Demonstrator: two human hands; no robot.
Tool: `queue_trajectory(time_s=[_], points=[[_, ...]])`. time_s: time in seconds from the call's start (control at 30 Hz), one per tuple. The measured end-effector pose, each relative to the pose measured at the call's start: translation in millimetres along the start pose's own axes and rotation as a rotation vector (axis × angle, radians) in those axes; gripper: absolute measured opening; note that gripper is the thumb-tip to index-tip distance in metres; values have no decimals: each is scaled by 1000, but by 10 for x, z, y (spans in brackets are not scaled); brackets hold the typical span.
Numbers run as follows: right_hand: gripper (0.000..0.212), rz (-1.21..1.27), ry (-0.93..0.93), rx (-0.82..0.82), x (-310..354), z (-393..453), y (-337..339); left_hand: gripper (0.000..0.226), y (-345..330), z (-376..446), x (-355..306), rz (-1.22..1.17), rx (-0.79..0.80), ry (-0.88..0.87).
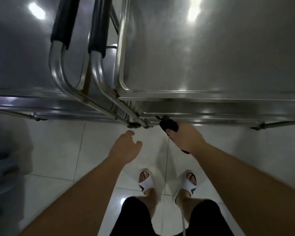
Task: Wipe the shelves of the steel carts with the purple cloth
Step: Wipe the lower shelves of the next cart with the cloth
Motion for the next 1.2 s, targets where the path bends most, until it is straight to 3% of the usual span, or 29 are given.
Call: queue_trajectory(time_s=[0.13,0.23,0.37,0.53,0.7,0.8,0.97,1.1,1.2], points=[[43,-19,-3,-32,130,543,-210,67,3,696,170,-138,-171,-22],[45,32,122,-160,324,865,-273,68,114,1181,282,-315,-312,-36],[46,-27,290,-350,605,1235,-404,37,263,1507,376,-443,-591,-199],[51,-168,467,-521,874,1622,-787,5,224,1722,224,-701,-765,-454],[57,-285,647,-373,1091,1974,-1396,30,124,1861,237,-928,-875,-539],[60,-286,681,-400,1125,2077,-1443,34,121,1890,245,-913,-939,-576],[61,-222,537,-504,612,2232,-1061,38,141,1852,211,-937,-1017,-612],[53,-239,264,-647,-391,2364,-325,40,128,1834,200,-941,-994,-560],[54,-120,44,-734,-1218,2356,271,38,132,1826,203,-928,-992,-555]])
Point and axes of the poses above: each hand's wrist, its own z-axis towards the middle knuckle, its own y-axis out of the back of the hand, x = y × z, the point moved 8 cm from there along z, towards the middle knuckle, and after that the axes turned 9 degrees about -y, right-handed, at the moved point
